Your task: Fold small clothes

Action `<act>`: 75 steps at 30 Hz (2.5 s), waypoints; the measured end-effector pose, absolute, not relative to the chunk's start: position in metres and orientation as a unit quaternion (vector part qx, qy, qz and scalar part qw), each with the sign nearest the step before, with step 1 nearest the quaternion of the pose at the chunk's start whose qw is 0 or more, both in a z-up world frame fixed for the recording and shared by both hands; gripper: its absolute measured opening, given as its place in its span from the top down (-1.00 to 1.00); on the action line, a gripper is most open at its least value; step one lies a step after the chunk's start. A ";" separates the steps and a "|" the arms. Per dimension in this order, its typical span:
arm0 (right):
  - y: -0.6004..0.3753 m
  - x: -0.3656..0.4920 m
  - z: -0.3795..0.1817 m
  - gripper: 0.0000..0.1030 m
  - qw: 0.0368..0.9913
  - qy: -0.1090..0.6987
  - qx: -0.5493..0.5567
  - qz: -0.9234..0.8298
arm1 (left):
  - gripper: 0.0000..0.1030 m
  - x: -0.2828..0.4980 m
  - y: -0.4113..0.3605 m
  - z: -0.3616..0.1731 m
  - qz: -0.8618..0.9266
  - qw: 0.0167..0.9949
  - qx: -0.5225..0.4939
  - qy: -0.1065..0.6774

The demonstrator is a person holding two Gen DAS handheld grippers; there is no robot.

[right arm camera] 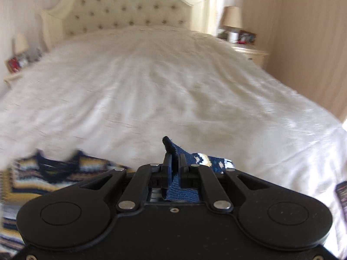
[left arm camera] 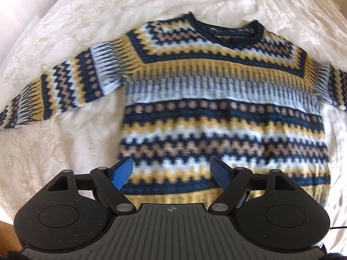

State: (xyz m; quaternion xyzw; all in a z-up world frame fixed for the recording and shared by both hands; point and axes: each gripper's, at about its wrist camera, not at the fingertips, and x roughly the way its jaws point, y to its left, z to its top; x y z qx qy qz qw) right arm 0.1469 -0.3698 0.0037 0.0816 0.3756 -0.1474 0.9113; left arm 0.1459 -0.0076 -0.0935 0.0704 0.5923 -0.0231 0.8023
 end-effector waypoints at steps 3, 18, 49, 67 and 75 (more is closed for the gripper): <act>-0.322 0.157 0.013 0.81 0.917 0.372 0.107 -0.092 | -0.51 0.148 0.014 -0.093 -0.019 0.806 0.064 0.588; -0.130 0.197 -0.051 0.75 0.880 0.439 0.136 0.121 | -0.23 0.159 0.092 -0.099 -0.045 0.830 -0.053 0.553; -0.236 0.141 -0.141 -0.01 0.833 0.549 0.065 0.024 | 0.60 0.256 0.004 -0.169 -0.113 0.810 -0.019 0.575; -0.281 0.131 -0.142 -0.19 0.834 0.535 0.133 -0.033 | 0.91 0.284 0.048 -0.083 -0.090 0.866 0.011 0.491; -0.333 0.166 -0.149 -0.22 0.835 0.517 0.162 -0.095 | 0.91 0.302 0.055 -0.125 -0.043 0.849 0.023 0.527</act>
